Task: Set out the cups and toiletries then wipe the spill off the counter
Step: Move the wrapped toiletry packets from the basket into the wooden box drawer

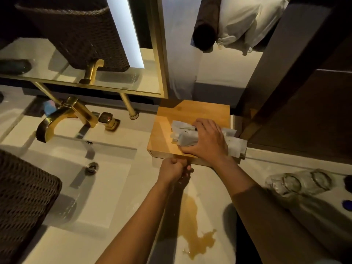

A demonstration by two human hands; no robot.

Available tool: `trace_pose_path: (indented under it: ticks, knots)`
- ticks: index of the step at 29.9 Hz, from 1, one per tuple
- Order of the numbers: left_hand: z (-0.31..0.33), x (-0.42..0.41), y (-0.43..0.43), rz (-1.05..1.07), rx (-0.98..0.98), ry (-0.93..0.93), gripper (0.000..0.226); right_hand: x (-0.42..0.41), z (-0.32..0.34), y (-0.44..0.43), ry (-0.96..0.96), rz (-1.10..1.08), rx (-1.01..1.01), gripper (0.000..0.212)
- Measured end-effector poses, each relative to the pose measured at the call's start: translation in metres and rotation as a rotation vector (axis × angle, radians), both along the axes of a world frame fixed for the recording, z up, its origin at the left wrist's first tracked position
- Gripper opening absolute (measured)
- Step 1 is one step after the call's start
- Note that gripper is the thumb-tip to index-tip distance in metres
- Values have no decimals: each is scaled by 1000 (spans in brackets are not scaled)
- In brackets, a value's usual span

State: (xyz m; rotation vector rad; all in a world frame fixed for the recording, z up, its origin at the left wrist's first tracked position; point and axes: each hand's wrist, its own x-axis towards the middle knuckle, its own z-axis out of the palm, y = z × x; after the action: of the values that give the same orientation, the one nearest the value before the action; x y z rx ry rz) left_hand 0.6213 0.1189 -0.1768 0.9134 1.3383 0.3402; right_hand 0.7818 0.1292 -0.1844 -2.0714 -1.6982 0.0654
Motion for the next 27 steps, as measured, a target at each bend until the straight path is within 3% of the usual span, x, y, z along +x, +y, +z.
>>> trace_pose_path:
  ticks: [6, 16, 27]
  knots:
    - [-13, -3, 4, 10, 1, 11, 25, 0, 0, -1, 0, 31, 41, 83]
    - [-12, -17, -18, -76, 182, 166, 25, 0, -1, 0, -39, 39, 44, 80]
    - [-8, -44, -53, -123, 174, 200, 28, -3, 5, -3, -41, 19, 29, 81]
